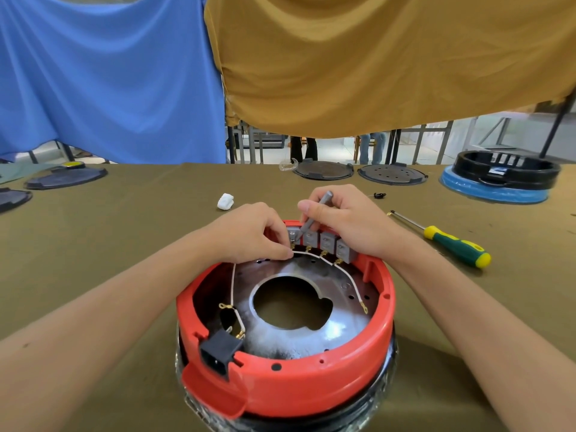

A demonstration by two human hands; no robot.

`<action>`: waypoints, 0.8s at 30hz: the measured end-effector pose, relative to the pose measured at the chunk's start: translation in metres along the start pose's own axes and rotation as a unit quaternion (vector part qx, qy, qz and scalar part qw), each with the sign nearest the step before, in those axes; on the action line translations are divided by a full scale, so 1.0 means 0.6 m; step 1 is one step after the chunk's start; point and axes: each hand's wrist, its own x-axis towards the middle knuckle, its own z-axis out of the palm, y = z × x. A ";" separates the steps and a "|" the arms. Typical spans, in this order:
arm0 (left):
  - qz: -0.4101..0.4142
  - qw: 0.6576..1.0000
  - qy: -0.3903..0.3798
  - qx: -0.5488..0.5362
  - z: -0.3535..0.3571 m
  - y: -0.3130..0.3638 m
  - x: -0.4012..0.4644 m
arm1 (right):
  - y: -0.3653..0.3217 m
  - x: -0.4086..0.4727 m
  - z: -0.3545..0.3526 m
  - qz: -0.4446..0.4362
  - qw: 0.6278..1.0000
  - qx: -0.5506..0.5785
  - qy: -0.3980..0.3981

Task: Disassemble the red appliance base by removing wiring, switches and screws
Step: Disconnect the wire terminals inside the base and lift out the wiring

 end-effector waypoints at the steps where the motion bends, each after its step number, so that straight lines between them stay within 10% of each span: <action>1: 0.000 1.000 0.000 0.001 0.000 0.000 0.000 | 0.000 0.000 0.000 0.003 1.000 0.003 0.001; 24: 0.005 1.000 0.001 0.009 0.001 -0.003 0.001 | -0.002 -0.007 0.001 -0.030 0.997 -0.075 0.011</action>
